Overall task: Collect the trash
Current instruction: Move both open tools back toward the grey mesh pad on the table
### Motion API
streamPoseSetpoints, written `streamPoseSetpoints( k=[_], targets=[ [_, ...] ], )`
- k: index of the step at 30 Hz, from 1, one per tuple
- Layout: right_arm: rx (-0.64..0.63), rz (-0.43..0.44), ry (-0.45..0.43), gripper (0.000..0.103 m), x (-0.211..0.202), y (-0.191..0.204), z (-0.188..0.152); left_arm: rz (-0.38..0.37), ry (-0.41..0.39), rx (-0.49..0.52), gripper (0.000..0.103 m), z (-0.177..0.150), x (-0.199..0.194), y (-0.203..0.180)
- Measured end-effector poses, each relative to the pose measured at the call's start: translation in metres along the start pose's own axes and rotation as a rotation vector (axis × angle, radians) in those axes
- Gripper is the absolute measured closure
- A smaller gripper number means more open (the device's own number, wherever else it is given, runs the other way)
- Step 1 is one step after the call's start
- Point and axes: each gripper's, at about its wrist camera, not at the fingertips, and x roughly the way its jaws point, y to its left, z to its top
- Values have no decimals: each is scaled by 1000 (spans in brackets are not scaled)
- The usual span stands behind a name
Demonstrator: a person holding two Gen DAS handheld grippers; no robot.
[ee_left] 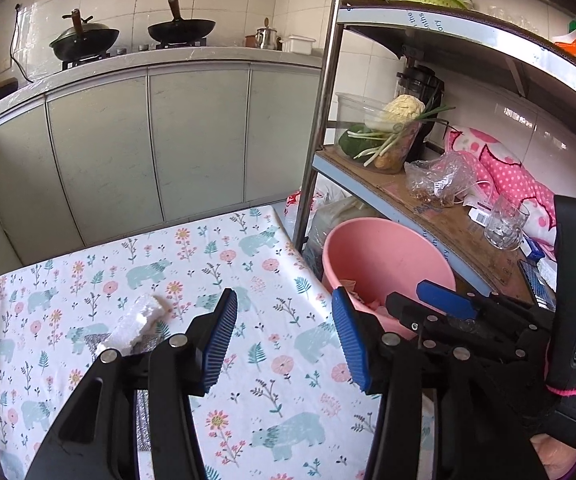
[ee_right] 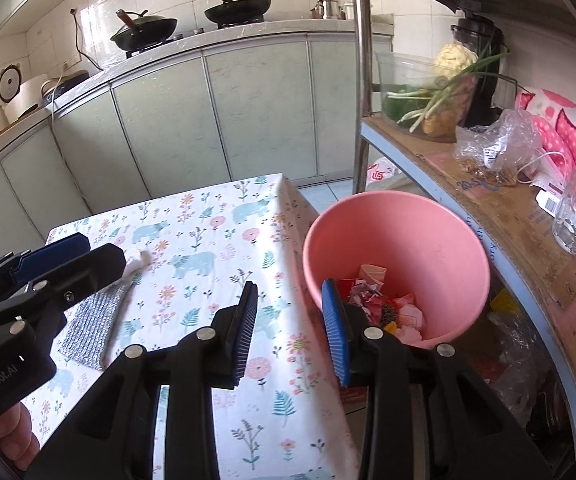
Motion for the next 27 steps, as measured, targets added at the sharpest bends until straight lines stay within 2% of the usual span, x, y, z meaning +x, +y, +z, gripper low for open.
streamPoseSetpoints(
  k=[8,15,19,22,27],
  targets=[
    [-29,69,44,69,12,26,-12,30,45,-10,54,-36,-12,43],
    [-49,159,96,69,32,54,-14,118,56,-122,54,-72,-37,119],
    [-79,195,111,69,39,75,-12,145,86,-183,54,-89,-41,148],
    [-100,214,121,69,44,87,-11,128,104,-208,54,-100,-39,158],
    [-116,223,137,69,50,99,-12,100,122,-178,54,-108,-21,152]
  ],
)
